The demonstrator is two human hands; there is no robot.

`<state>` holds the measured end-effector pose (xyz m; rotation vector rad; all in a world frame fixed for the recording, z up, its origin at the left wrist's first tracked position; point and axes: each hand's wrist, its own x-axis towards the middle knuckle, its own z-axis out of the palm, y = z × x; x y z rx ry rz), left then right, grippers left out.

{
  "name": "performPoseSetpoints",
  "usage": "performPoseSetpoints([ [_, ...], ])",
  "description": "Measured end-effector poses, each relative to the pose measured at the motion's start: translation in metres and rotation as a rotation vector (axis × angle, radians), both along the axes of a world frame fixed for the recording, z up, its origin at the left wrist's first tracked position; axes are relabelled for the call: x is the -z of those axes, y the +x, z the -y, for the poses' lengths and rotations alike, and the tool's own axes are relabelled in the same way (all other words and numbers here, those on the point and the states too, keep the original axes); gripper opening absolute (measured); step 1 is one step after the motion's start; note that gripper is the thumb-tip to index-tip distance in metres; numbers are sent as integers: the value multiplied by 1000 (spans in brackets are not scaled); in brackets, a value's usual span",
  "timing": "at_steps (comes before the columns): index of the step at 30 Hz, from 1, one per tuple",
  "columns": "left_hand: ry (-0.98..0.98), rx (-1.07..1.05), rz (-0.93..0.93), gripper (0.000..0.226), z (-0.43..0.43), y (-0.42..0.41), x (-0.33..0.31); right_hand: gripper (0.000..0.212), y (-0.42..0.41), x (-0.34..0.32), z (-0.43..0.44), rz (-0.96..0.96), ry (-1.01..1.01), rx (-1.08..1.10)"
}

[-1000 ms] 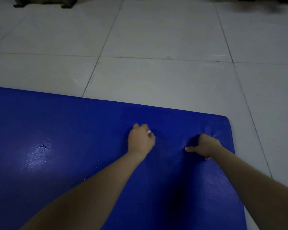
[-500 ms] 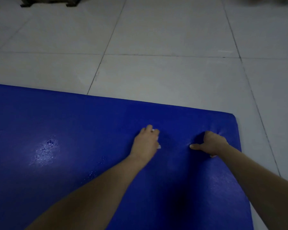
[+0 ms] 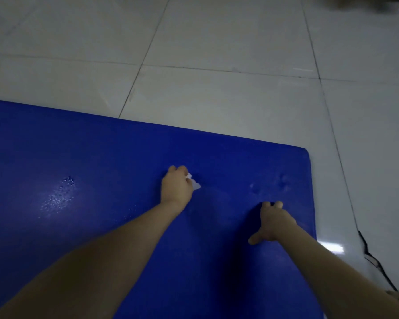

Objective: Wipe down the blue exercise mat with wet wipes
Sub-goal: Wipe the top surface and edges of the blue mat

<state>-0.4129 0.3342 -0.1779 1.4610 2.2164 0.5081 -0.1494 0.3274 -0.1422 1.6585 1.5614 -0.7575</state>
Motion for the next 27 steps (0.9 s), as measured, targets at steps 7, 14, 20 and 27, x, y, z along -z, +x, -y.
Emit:
performPoseSetpoints([
  [7,20,303,97,12,27,116,11,128,1,3,-12,-65,-7,-39],
  [14,41,545,-139,14,25,105,12,116,-2,-2,-12,-76,8,-25],
  [20,-40,283,-235,30,30,-4,10,116,0,-5,-11,-82,19,6],
  [27,-37,-167,-213,21,42,-46,12,116,1,-7,-9,-97,35,-20],
])
